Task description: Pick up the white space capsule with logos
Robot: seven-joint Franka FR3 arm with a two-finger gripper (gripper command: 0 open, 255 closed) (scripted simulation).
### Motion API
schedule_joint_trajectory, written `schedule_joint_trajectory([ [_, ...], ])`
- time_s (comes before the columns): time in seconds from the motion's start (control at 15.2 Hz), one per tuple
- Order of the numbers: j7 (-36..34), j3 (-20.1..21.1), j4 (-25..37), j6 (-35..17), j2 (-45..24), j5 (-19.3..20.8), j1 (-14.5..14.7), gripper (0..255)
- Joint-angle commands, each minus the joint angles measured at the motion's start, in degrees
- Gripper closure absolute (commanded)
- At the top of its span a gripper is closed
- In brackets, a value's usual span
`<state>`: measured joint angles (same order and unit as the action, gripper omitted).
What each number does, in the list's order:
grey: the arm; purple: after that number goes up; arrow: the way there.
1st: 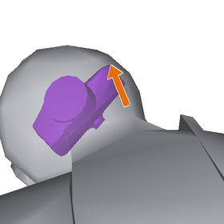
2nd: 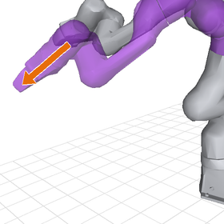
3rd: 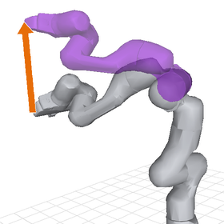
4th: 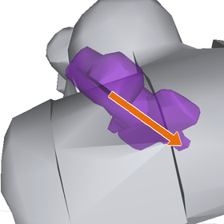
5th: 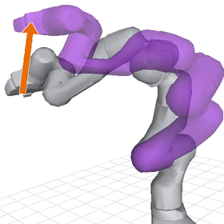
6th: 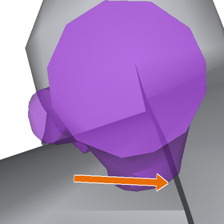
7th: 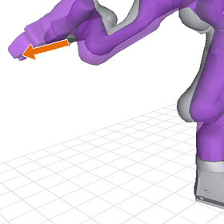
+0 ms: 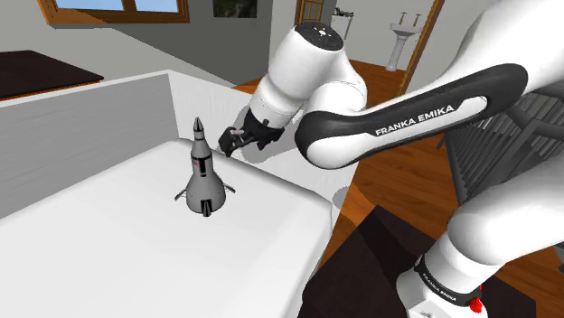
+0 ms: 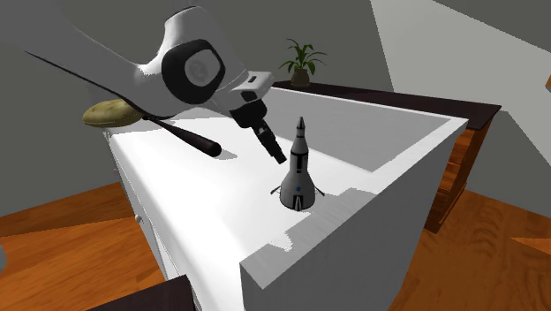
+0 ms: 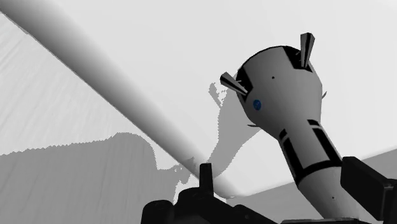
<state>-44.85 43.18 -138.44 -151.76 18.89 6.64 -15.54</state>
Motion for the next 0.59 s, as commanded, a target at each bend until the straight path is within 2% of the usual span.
schedule_joint_trajectory([
  [0.0, -9.0, 7.5, 3.1, -2.6, -3.7, 8.8, -7.2, 0],
  [0.13, -20.0, 17.4, 7.1, -3.2, -8.0, 20.7, -17.0, 0],
  [0.2, -26.7, 23.5, 9.6, -2.3, -11.1, 28.6, -22.7, 0],
  [0.26, -35.0, 30.8, 12.7, 0.7, -16.4, 39.5, -28.9, 0],
  [0.33, -45.2, 36.2, 16.5, 8.9, -27.5, 55.6, -30.6, 0],
  [0.4, -49.7, 33.8, 19.4, 14.2, -33.6, 63.5, -25.6, 0],
  [0.46, -51.2, 26.2, 21.5, 14.4, -33.8, 64.9, -17.7, 0],
  [0.53, -51.7, 23.7, 21.2, 13.6, -33.4, 64.9, -15.5, 0],
])
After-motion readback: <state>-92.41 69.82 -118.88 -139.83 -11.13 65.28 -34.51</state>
